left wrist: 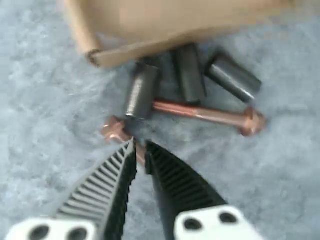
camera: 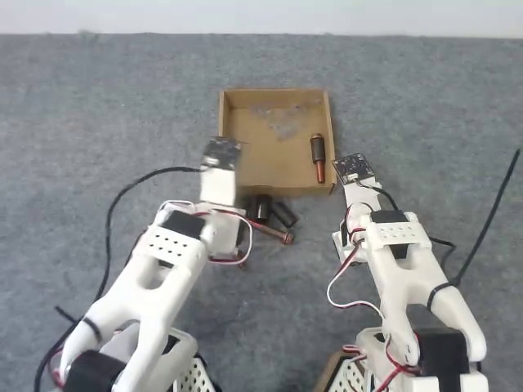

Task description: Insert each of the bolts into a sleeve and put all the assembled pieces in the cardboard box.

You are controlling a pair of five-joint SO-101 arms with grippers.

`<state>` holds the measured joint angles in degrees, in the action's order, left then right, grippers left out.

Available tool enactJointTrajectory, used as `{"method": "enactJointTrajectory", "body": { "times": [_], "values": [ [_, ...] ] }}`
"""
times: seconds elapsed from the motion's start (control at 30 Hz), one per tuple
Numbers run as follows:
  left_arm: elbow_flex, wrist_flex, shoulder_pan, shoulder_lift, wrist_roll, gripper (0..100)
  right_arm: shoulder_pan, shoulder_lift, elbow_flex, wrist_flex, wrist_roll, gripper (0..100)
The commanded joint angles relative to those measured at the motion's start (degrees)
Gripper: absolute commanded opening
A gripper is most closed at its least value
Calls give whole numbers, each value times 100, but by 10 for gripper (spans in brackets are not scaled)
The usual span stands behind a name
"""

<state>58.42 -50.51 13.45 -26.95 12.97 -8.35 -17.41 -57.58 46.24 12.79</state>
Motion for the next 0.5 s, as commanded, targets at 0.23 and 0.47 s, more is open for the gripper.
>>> {"method": "enactJointTrajectory", "body": {
  "times": [0.23,0.47],
  "values": [
    [233,132,-484,-281,1046,255,66,-22,97,-101,-44,6],
    [13,404,-484,589,1029,195,66,-22,97,-101,-44,6]
  ]
}}
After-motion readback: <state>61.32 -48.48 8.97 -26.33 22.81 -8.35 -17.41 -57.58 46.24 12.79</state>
